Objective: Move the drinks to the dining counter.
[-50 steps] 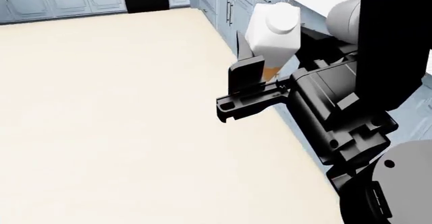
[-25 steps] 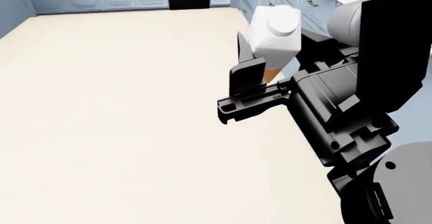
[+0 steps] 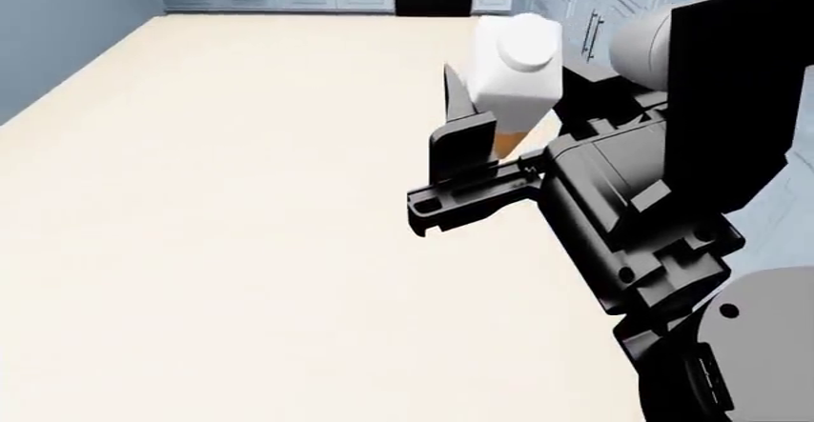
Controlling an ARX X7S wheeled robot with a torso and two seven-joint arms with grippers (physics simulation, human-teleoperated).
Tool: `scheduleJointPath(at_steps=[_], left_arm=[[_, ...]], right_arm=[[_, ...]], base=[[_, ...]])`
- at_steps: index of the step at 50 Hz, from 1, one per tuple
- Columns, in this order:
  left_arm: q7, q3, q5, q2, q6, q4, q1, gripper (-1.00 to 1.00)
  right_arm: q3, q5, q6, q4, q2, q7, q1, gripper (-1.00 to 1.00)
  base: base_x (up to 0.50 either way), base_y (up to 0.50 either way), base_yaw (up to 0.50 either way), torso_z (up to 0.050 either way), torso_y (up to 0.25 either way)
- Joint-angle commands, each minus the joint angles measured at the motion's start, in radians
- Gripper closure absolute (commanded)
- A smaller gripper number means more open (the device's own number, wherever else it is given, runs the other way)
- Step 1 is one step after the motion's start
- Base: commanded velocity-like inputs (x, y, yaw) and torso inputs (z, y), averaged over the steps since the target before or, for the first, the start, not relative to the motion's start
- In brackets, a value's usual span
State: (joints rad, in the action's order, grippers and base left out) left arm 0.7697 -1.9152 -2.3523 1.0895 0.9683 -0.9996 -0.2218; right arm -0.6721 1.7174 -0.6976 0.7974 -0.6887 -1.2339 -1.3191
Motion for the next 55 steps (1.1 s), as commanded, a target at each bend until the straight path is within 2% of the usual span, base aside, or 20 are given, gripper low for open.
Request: scheduleJointPath(at_steps=[1, 36, 47, 48, 55], left_arm=[[0.004, 0.015, 0.013, -0.004, -0.002, 0.002, 0.021, 1.0], [0.016, 0.036, 0.004, -0.005, 0.011, 0.0, 0.047, 1.0], [0.018, 0.044, 0.002, -0.007, 0.016, 0.0, 0.056, 1.0], [0.018, 0.044, 0.001, -0.007, 0.016, 0.0, 0.057, 1.0], [0.021, 0.046, -0.002, -0.006, 0.018, 0.001, 0.062, 1.0]], right_arm=[[0.008, -0.019, -0.01, -0.005, 0.002, 0.011, -0.001, 1.0], [0.016, -0.024, 0.006, 0.006, -0.017, 0.009, 0.014, 1.0], [0.024, -0.01, 0.025, 0.004, -0.015, 0.014, 0.021, 1.0], [0.006, -0.02, -0.006, 0.003, -0.017, -0.021, -0.003, 1.0], [0.004, -0.02, -0.004, 0.002, -0.013, -0.012, 0.002, 1.0]], base=[[0.0, 0.0, 0.5, 0.0, 0.0], [0.0, 0.0, 0.47, 0.001, 0.001], [0.0, 0.0, 0.0, 0.0, 0.001], [-0.42, 0.33, 0.0, 0.01, 0.0], [-0.46, 0.34, 0.0, 0.0, 0.002]])
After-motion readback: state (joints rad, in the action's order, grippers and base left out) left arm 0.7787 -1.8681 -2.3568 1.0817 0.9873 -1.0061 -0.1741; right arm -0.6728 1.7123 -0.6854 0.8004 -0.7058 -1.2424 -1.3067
